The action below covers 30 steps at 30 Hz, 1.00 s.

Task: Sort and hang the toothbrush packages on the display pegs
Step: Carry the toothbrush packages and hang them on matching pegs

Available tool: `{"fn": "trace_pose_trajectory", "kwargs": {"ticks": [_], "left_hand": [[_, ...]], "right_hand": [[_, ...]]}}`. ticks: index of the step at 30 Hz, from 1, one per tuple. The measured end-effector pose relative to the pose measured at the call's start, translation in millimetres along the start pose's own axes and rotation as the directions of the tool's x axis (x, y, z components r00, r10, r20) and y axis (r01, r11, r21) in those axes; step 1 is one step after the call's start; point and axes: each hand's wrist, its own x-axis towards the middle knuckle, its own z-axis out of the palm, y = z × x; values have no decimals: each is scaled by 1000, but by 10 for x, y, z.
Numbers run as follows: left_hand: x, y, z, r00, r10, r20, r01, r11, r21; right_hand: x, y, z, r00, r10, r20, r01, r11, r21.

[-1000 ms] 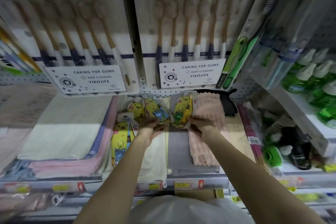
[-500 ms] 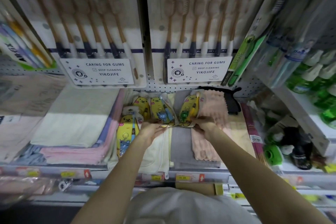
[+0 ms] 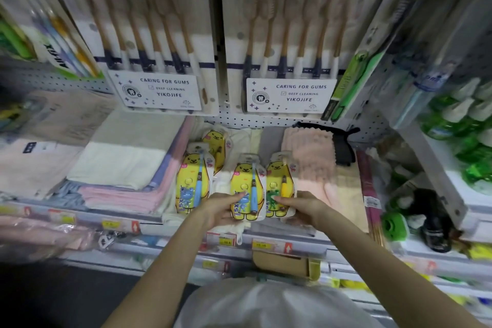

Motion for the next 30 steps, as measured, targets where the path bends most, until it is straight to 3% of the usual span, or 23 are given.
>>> {"fn": "trace_pose_trajectory", "kwargs": {"ticks": [2,5,10,14,21,25,30], "left_hand": [[-36,-28,124,998,28,-50,-26,999,48],[-75,-100,209,995,73,-65,-74,997,-23],[-191,-273,251,983,148,-108,-165,972,-168],[-328,-407,295,966,204,-158,-232,955,-187],[-884,-615,177,898,345,-274,-414,875,-253],[-1226,-840,-45,871,374,-320,-462,845,-271],[-1658,-1081,-280,814,394,-426,-539,786,-303]], "right_hand": [[-25,7,110,997,-31,-65,31,1000,-5],[-60,67,117,995,-47,-88,54,995,80],[-160,138,-64,993,-89,75,77,986,147],[-262,155,-158,968,-146,204,113,980,165],[-537,93,20,863,-168,476,68,973,220],[-639,135,242,805,-182,565,122,982,143],[-875,177,657,789,-217,574,182,976,119]]}}
